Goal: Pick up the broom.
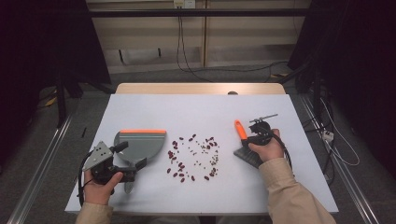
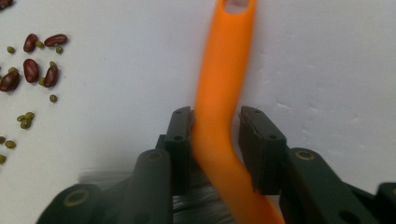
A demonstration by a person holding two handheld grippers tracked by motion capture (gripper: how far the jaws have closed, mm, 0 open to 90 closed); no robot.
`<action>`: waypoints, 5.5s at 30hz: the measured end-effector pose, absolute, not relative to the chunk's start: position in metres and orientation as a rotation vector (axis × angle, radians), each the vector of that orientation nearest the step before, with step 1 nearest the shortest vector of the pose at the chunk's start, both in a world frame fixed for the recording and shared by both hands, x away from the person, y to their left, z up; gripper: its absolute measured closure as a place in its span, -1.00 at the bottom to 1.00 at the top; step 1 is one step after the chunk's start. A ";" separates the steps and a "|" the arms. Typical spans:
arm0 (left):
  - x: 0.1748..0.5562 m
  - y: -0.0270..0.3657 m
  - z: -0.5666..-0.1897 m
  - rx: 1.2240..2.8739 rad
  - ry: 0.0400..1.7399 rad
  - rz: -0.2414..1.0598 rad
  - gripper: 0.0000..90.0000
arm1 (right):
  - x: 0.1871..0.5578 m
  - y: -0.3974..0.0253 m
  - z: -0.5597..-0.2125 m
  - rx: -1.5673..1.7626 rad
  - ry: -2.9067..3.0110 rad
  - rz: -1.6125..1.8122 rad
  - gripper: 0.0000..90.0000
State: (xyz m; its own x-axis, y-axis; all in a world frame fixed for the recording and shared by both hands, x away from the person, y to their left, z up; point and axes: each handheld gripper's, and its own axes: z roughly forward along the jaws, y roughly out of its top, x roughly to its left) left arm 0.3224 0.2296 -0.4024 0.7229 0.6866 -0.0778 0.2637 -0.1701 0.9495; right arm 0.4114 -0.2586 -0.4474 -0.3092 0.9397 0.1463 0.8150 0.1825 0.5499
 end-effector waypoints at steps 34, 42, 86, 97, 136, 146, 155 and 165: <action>0.328 0.221 -0.388 1.683 0.751 0.450 -0.88 | 0.379 -0.281 -0.394 1.542 1.887 1.435 0.58; 0.329 0.210 -0.381 1.675 0.727 0.440 -0.88 | 0.371 -0.277 -0.380 1.482 1.803 1.610 0.58; 0.351 0.106 -0.364 1.683 0.663 0.319 -0.75 | 0.377 -0.155 -0.341 1.208 1.806 1.761 0.58; 0.359 0.098 -0.369 1.680 0.708 0.333 -0.49 | 0.378 -0.126 -0.344 1.171 1.858 1.771 0.58; 0.370 0.101 -0.372 1.685 0.733 0.251 0.87 | 0.387 -0.131 -0.355 1.097 1.996 1.895 0.24; 0.371 0.102 -0.371 1.685 0.729 0.230 0.88 | 0.388 -0.163 -0.365 0.979 2.007 1.877 -0.34; 0.373 0.104 -0.368 1.669 0.730 0.235 0.88 | 0.385 -0.175 -0.381 0.916 2.094 1.840 -0.38; 0.372 0.098 -0.364 1.668 0.704 0.217 0.88 | 0.386 -0.162 -0.392 0.866 2.181 1.827 -0.40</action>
